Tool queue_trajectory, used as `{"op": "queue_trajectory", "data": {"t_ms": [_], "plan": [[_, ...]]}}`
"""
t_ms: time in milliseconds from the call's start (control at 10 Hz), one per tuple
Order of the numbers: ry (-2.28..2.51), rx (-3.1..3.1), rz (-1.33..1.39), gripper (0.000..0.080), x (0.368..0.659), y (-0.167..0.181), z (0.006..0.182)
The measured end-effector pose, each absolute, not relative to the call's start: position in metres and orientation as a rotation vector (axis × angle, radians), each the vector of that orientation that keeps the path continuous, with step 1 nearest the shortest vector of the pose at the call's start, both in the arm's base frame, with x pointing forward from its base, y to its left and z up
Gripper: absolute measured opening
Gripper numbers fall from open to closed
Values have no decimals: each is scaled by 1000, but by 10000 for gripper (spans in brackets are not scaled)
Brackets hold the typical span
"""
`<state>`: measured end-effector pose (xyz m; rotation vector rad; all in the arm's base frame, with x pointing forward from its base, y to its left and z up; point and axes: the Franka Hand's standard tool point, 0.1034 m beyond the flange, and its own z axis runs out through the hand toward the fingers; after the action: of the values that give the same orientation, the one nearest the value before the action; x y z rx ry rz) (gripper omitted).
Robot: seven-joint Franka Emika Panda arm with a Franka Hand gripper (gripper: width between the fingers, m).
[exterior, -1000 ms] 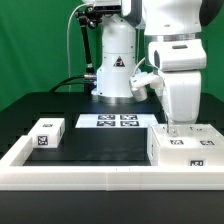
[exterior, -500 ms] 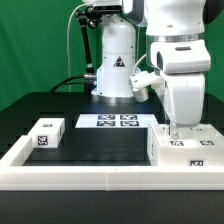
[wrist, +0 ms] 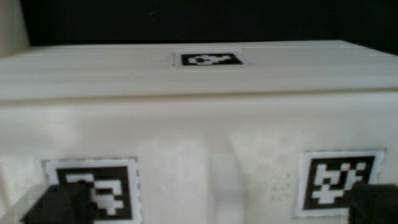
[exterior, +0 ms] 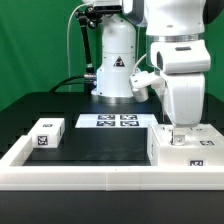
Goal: Assemble cabinet
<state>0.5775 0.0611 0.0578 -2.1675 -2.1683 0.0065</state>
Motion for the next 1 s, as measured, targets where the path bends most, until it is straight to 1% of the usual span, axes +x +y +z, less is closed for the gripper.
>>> {"op": "queue_trajectory", "data": {"t_ms": [100, 200, 500, 600, 700, 800, 900, 1000], "plan": [[-2168, -2167, 7, 755, 577, 61, 58], [-2168, -2168, 7, 791, 577, 61, 58], [-2167, -2168, 7, 796, 577, 61, 58], [-2130, -2222, -14, 796, 576, 60, 61], [-2078, -2301, -47, 796, 567, 58, 69], [-1967, -2408, -36, 796, 552, 57, 77], [-1918, -2454, -34, 796, 547, 59, 82], [-1915, -2454, -32, 796, 547, 59, 80]]}}
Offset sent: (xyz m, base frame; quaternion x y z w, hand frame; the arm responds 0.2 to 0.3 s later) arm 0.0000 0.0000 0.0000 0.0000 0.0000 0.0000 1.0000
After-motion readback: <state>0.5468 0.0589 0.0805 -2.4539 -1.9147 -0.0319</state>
